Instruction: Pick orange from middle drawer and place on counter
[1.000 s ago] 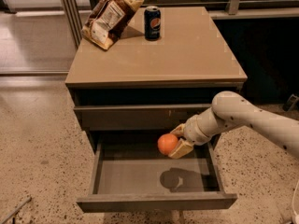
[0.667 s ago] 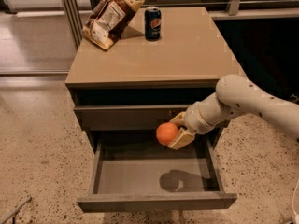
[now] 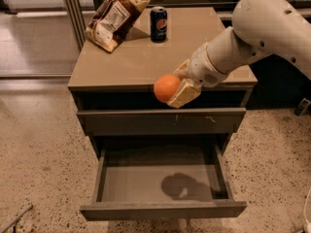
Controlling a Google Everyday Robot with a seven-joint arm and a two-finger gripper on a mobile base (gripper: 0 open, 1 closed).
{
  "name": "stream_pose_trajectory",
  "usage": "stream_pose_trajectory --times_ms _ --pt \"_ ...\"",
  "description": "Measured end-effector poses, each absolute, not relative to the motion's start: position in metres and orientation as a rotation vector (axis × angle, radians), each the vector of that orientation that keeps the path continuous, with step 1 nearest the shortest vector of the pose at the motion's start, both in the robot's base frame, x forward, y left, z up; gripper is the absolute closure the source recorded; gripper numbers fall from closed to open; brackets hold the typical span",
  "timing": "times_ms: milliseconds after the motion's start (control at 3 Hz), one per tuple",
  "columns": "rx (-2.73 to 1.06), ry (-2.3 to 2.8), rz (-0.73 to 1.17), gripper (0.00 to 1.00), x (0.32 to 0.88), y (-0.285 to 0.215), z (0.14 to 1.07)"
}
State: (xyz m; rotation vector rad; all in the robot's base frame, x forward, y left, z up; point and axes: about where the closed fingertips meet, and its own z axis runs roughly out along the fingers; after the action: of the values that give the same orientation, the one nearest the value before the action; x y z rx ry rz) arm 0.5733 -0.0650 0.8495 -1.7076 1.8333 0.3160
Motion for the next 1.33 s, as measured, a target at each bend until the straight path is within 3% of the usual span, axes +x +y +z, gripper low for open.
stream_pose_trajectory --times_ms 667,1333 --pt "-1.645 1.812 0.266 1.0 0.591 -0.065 0.866" --pt "-1.479 1.744 0.178 1.0 0.664 -0.088 0.903"
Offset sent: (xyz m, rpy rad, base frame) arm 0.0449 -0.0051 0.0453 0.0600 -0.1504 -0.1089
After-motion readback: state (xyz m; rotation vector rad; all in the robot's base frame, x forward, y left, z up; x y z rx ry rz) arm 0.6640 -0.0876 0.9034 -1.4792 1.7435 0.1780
